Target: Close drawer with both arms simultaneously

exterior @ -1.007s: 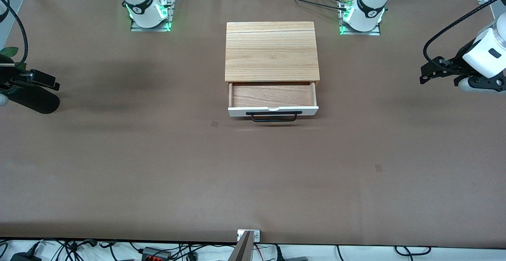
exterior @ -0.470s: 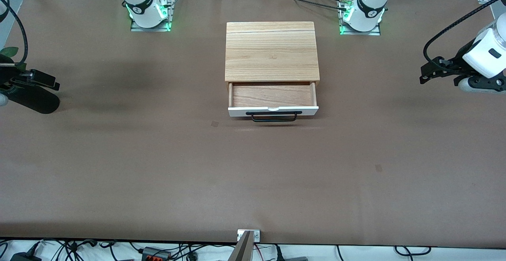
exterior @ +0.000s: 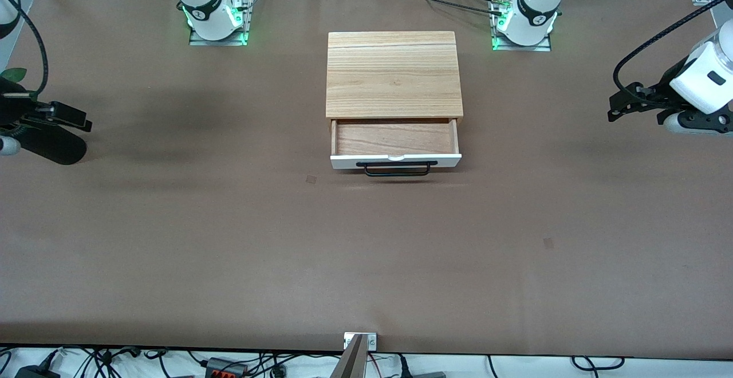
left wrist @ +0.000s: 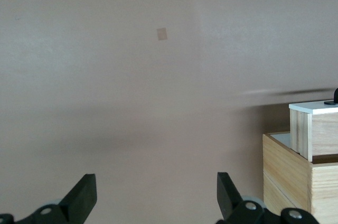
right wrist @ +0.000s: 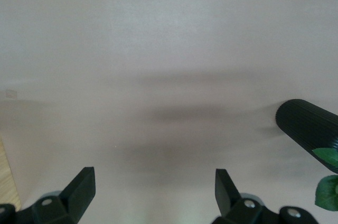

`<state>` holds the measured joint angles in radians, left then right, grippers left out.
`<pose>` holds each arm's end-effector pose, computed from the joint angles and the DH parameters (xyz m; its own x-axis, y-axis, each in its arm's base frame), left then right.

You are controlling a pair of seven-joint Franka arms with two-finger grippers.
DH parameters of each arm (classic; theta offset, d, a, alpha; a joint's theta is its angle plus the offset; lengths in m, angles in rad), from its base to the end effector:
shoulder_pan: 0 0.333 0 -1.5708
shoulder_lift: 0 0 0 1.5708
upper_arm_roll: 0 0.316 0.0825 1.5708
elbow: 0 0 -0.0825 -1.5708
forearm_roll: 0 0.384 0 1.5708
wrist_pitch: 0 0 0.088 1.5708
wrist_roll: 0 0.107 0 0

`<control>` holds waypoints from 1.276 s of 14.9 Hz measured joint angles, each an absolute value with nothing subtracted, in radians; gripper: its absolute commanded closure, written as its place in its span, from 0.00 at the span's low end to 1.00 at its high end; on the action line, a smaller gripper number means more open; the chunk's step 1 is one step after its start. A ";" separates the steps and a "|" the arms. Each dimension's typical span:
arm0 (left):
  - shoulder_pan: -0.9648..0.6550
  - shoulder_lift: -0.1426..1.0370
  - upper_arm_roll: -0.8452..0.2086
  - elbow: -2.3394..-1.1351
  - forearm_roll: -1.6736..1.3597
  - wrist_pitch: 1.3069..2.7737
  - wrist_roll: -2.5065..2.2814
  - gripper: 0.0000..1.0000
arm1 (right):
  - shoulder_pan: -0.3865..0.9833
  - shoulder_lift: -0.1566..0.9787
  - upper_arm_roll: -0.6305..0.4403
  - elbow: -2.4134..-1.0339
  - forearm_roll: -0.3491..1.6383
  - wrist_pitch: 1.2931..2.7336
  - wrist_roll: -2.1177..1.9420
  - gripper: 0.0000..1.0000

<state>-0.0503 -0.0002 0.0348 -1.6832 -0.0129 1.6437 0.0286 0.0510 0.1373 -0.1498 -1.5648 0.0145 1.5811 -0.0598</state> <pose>0.5569 -0.0099 0.5776 0.9983 -0.0431 -0.0389 -0.0426 -0.9990 0.0139 0.5884 -0.0515 0.5502 0.9921 -0.0395 -0.1193 -0.0399 -0.9992 -0.0011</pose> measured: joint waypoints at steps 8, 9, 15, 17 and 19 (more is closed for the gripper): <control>-0.069 0.170 -0.043 -1.685 -0.148 1.780 0.025 0.00 | 0.120 0.243 -0.141 -1.576 0.190 1.675 -0.056 0.00; -0.072 0.199 -0.059 -1.685 -0.178 1.829 0.024 0.00 | 0.133 0.258 -0.141 -1.576 0.226 1.682 -0.051 0.00; -0.087 0.387 -0.159 -1.686 -0.418 2.148 0.023 0.00 | 0.255 0.375 -0.137 -1.577 0.477 1.784 0.066 0.00; -0.091 0.434 -0.202 -1.688 -0.480 2.233 0.023 0.00 | 0.340 0.437 -0.134 -1.578 0.489 1.864 0.096 0.00; -0.104 0.466 -0.228 -1.689 -0.529 2.288 0.023 0.00 | 0.405 0.491 -0.133 -1.578 0.545 1.921 0.109 0.00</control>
